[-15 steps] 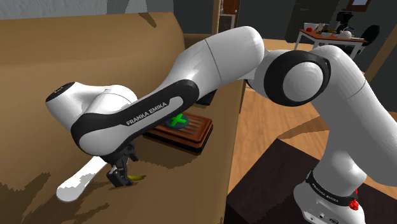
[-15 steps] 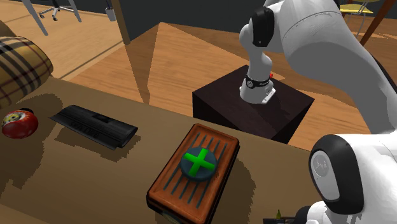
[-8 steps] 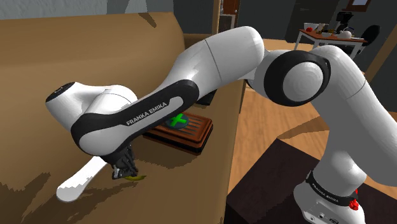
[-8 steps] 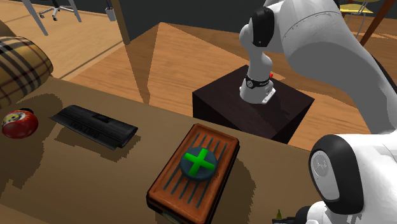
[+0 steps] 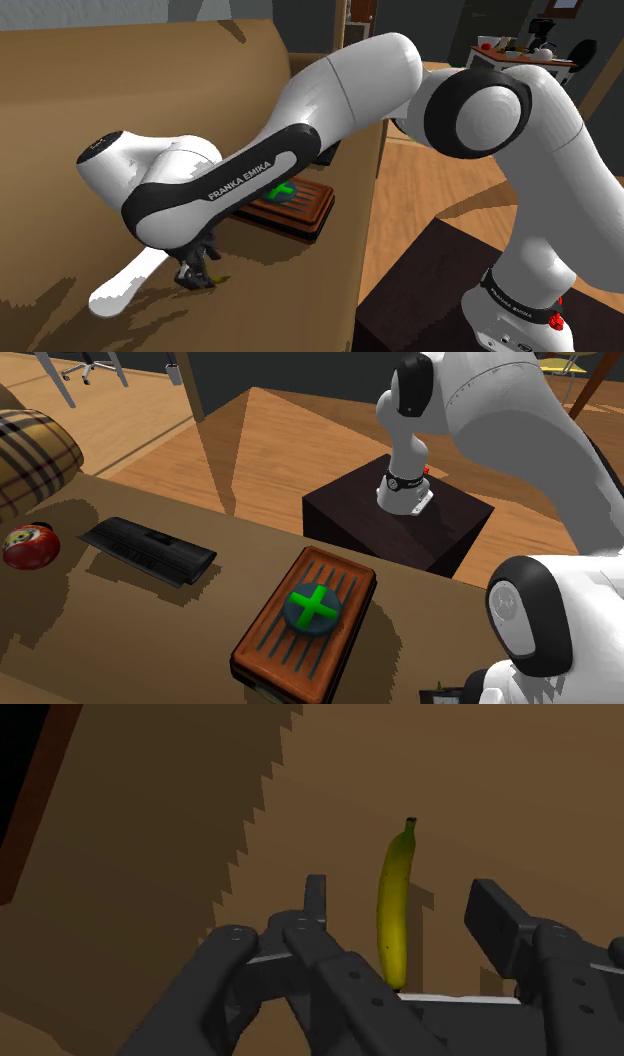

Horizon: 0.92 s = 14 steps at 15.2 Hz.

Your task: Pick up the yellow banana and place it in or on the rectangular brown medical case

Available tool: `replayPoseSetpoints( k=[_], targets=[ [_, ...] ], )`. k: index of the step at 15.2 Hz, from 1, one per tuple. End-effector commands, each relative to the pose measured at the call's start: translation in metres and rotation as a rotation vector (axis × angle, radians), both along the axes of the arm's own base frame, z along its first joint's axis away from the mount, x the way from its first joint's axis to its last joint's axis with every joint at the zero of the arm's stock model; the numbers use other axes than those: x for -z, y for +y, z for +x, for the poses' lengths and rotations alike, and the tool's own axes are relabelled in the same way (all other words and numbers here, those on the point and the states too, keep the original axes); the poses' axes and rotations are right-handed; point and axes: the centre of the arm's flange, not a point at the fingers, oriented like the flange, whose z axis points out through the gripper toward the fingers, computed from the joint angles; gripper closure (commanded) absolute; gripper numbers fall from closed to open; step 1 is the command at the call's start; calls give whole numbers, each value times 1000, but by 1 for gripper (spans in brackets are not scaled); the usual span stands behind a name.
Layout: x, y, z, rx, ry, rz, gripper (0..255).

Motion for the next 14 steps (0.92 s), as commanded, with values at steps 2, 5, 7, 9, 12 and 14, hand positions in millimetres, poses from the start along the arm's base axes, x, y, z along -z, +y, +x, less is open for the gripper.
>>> replayPoseSetpoints(
  k=[2, 5, 7, 9, 12, 14],
  targets=[
    [-15, 4, -32, -46, -290, 192, 0],
    [0, 3, -28, -46, -290, 192, 0],
    [10, 3, -26, -46, -290, 192, 0],
    [21, 2, -24, -46, -290, 192, 0],
    [24, 2, -23, -46, -290, 192, 0],
    [24, 2, -23, -46, -290, 192, 0]
  ],
)
